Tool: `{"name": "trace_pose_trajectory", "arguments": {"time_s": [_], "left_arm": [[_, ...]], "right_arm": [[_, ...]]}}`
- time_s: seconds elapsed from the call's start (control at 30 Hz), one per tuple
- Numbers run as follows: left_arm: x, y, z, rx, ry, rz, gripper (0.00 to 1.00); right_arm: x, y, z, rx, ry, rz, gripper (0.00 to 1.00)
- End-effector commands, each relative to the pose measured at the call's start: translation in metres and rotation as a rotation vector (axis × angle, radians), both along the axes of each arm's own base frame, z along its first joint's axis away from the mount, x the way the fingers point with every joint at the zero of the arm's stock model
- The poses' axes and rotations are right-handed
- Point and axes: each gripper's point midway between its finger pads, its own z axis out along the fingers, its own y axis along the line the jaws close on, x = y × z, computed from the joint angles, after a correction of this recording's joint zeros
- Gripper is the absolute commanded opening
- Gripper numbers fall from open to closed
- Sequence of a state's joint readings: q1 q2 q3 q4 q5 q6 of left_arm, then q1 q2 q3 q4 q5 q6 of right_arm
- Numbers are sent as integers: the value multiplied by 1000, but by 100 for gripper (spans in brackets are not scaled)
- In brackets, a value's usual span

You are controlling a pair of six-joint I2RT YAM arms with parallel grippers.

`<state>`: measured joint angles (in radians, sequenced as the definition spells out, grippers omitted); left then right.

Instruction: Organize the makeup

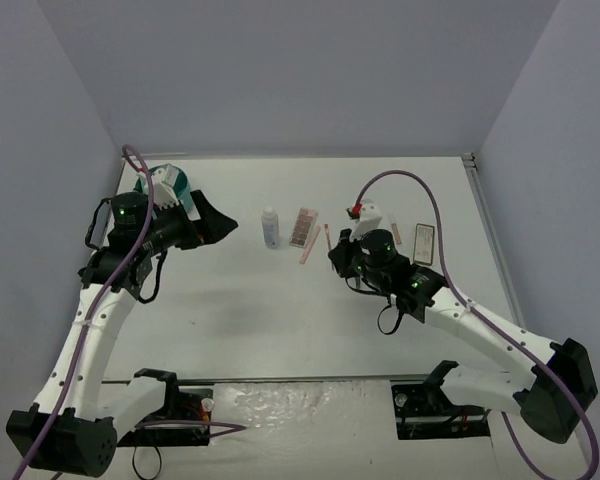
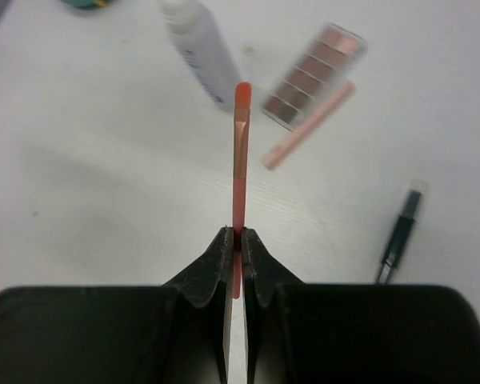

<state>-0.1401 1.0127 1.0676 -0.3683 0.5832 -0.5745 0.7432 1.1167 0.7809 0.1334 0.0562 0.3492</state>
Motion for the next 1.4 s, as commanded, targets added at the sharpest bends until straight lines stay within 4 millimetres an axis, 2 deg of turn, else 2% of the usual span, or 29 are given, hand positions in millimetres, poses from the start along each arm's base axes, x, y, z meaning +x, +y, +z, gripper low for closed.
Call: {"name": "trace_pose_trajectory", "arguments": {"time_s": [0.0,0.17,0.33,0.47,0.7,0.8,0.97,1.03,1.13,1.27,1.37], "left_arm": [[1,-40,57,-118,-142,-104,97],[0,-68,61,-108,-155,-144,97],[-1,-79,60,-90,-163,-142,89],[1,-81,48,-49,-142,-119,73],[1,-97,33,-26,-127,-133,47],[3,-102,32,-13,-137,-131,28],[4,-103,36,-12,-159,-125,4],[4,-104,37,-8,-167,-124,0],[6,-101,35,5,-170,-112,0],[12,-92,28,66,-168,-67,0],[25,-68,23,181,-179,31,0]], "right_arm": [[-11,72,76,152,-307,285,0],[-23,106,94,213,-386,414,0],[-24,122,104,248,-425,462,0],[-24,124,106,258,-434,464,0],[-23,127,110,291,-434,464,0],[-23,129,112,300,-434,465,0],[-21,131,110,301,-431,463,3],[-20,131,110,301,-430,460,10],[-16,129,109,297,-429,441,31],[-7,121,109,278,-430,410,70],[3,107,104,239,-414,367,92]]}}
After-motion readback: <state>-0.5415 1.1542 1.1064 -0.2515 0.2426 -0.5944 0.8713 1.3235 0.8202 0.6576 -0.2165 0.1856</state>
